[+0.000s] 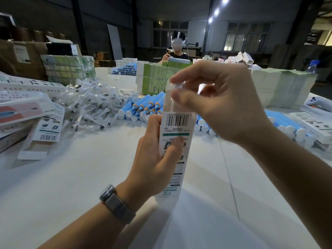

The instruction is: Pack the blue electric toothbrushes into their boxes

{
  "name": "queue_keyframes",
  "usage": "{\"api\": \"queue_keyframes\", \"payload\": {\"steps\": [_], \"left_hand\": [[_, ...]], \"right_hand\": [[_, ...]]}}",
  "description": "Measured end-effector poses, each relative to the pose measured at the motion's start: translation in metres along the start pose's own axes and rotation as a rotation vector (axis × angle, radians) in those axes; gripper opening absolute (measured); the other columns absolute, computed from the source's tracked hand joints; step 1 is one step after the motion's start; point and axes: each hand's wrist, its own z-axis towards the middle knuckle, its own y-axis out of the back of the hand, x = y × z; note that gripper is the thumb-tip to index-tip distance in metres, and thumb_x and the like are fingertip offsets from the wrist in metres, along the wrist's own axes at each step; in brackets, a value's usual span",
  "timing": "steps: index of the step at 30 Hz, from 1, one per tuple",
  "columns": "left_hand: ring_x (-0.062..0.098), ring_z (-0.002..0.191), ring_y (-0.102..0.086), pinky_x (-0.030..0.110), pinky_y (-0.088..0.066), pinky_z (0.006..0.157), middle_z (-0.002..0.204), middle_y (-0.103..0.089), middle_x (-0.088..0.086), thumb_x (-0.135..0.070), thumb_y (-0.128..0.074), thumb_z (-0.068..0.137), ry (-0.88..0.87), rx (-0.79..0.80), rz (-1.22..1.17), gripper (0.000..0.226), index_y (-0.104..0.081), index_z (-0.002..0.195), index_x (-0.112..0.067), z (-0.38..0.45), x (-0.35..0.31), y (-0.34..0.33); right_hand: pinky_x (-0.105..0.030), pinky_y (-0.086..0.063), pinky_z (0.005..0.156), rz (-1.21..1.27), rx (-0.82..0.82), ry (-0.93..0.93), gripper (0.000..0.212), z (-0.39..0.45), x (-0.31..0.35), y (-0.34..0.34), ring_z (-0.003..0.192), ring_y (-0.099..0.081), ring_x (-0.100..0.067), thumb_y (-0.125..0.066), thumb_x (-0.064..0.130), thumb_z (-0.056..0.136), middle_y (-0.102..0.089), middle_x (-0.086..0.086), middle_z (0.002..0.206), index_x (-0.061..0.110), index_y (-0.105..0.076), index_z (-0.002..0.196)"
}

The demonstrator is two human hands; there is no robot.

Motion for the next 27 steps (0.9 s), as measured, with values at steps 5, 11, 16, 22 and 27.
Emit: {"api": "queue_keyframes", "payload": {"steps": [5,11,16,22,27], "left_hand": [[0.013,0.079,-0.063,0.04,-0.056,0.062,0.094,-0.065,-0.011,-0.032,-0.048,0.087,0.019,-0.024,0.013,0.032,-0.048,0.11,-0.01,0.001,0.003,0.001],[0.016,0.076,-0.063,0.04,-0.055,0.062,0.09,-0.064,-0.007,-0.033,-0.048,0.087,0.047,-0.044,0.01,0.029,-0.049,0.109,-0.015,0.002,0.005,0.001],[0.024,0.076,-0.062,0.055,-0.053,0.064,0.091,-0.064,-0.001,-0.033,-0.049,0.087,0.048,-0.05,0.006,0.029,-0.049,0.11,-0.015,0.003,0.006,0.003],[0.008,0.077,-0.065,0.032,-0.056,0.062,0.1,-0.066,-0.018,-0.024,-0.047,0.092,-0.003,-0.023,-0.073,0.041,-0.036,0.132,-0.026,0.004,0.002,0.007],[0.018,0.093,-0.069,0.037,-0.06,0.071,0.124,-0.063,-0.02,-0.022,-0.048,0.094,-0.042,0.007,-0.099,0.067,-0.019,0.146,-0.052,0.007,0.0,0.013]], "right_hand": [[-0.01,-0.037,0.062,-0.181,0.128,0.019,0.012,-0.004,-0.004,-0.004,0.074,-0.051,-0.003,-0.07,0.025,0.086,-0.06,0.016,0.078,0.026,-0.076,0.097],[-0.012,-0.036,0.069,-0.204,0.161,0.032,0.014,-0.007,-0.009,-0.007,0.082,-0.048,-0.004,-0.066,0.023,0.091,-0.06,0.016,0.083,0.015,-0.077,0.096],[-0.019,-0.037,0.072,-0.261,0.172,0.091,0.016,-0.008,-0.013,-0.007,0.087,-0.046,-0.01,-0.063,0.025,0.089,-0.059,0.023,0.078,0.019,-0.077,0.094],[-0.017,-0.038,0.079,-0.189,-0.025,0.123,0.022,-0.012,-0.024,-0.013,0.098,-0.054,-0.013,-0.073,0.022,0.084,-0.058,0.002,0.104,0.019,-0.068,0.105],[-0.016,-0.042,0.067,-0.011,-0.074,-0.031,0.026,-0.019,-0.037,-0.022,0.087,-0.052,-0.004,-0.072,0.026,0.083,-0.053,0.003,0.101,0.03,-0.058,0.104]]}}
